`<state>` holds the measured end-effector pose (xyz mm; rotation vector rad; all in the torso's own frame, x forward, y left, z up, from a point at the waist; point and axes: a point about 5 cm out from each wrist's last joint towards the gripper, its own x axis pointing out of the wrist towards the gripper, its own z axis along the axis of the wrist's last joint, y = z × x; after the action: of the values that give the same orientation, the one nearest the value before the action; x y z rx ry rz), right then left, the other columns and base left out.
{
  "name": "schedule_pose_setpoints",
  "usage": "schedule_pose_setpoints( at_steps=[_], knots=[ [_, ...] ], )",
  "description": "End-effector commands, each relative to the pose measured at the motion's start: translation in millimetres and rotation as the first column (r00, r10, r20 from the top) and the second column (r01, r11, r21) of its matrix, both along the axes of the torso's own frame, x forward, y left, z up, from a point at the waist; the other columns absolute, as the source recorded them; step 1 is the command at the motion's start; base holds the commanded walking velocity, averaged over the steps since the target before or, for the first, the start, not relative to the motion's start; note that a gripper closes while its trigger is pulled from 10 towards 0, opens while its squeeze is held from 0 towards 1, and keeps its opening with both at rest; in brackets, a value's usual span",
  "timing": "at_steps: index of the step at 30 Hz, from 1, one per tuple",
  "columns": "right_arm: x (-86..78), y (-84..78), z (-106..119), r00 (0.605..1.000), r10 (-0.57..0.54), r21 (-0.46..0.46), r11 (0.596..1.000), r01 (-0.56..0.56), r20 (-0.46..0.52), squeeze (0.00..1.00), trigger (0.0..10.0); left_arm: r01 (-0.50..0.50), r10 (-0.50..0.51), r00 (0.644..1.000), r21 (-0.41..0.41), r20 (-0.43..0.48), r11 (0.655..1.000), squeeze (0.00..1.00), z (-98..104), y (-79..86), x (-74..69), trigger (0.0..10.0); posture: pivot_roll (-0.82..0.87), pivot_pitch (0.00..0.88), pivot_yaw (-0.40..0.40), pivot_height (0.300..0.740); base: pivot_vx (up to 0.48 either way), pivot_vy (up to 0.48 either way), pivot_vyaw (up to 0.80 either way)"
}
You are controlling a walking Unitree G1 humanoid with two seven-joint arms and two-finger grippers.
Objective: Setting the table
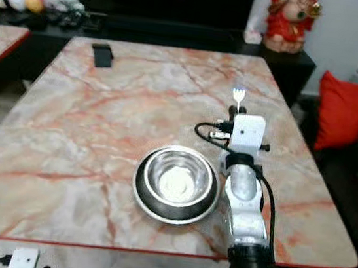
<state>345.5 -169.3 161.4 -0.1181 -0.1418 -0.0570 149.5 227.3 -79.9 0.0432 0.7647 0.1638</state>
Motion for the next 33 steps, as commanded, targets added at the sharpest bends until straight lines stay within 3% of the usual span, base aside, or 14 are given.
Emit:
schedule_pose_setpoints(
  at_steps=[1,4,7,11,16,23,33],
  knots=[
    [1.8,-13.2,3.2,0.999,-0.035,0.039,0.999,0.036,-0.039,0.00,10.0,0.004,-0.004,1.000,-0.011,-0.031,1.000,0.00,-4.2,-3.3,-6.3,10.0,-0.01,0.000,0.029,0.740,0.000,0.000,0.00],
    [3.3,-22.1,5.6,0.996,-0.054,0.031,0.998,0.057,-0.068,0.00,10.0,0.004,-0.005,0.999,-0.014,-0.036,1.000,0.00,-4.7,-3.9,-6.7,10.0,-0.02,0.000,0.030,0.740,0.000,0.000,0.00],
    [4.8,-30.1,-1.1,0.982,-0.022,0.057,0.998,0.033,-0.188,0.00,10.0,0.012,-0.013,0.999,-0.022,-0.042,1.000,0.00,-5.3,-5.5,-5.9,10.0,-0.03,0.000,0.033,0.740,0.000,0.000,0.00],
    [3.0,-36.4,-9.3,0.965,-0.024,0.054,0.998,0.040,-0.261,0.00,10.0,0.015,-0.016,0.999,-0.025,-0.044,1.000,0.00,-5.5,-6.3,-5.6,10.0,-0.03,0.000,0.032,0.740,0.000,0.000,0.00],
    [-0.6,-30.1,-28.9,0.931,0.042,0.191,0.981,0.030,-0.363,0.00,10.0,0.017,-0.018,0.998,-0.029,-0.053,0.999,0.00,-6.4,-6.7,-6.5,10.0,-0.02,0.000,0.033,0.740,0.000,0.000,0.00],
    [-2.6,-27.2,-45.6,0.889,0.069,0.167,0.986,0.008,-0.452,0.00,10.0,0.009,-0.010,0.998,-0.030,-0.058,1.000,0.00,-6.7,-4.4,-7.8,10.0,-0.01,0.000,0.028,0.740,0.000,0.000,0.00],
    [-6.4,-37.0,-52.9,0.881,0.002,0.087,0.995,0.045,-0.473,0.00,10.0,0.011,-0.013,0.998,-0.030,-0.062,0.999,0.00,-6.7,-2.2,-9.1,10.0,-0.01,0.000,0.031,0.740,0.000,0.000,0.00]
  ],
)
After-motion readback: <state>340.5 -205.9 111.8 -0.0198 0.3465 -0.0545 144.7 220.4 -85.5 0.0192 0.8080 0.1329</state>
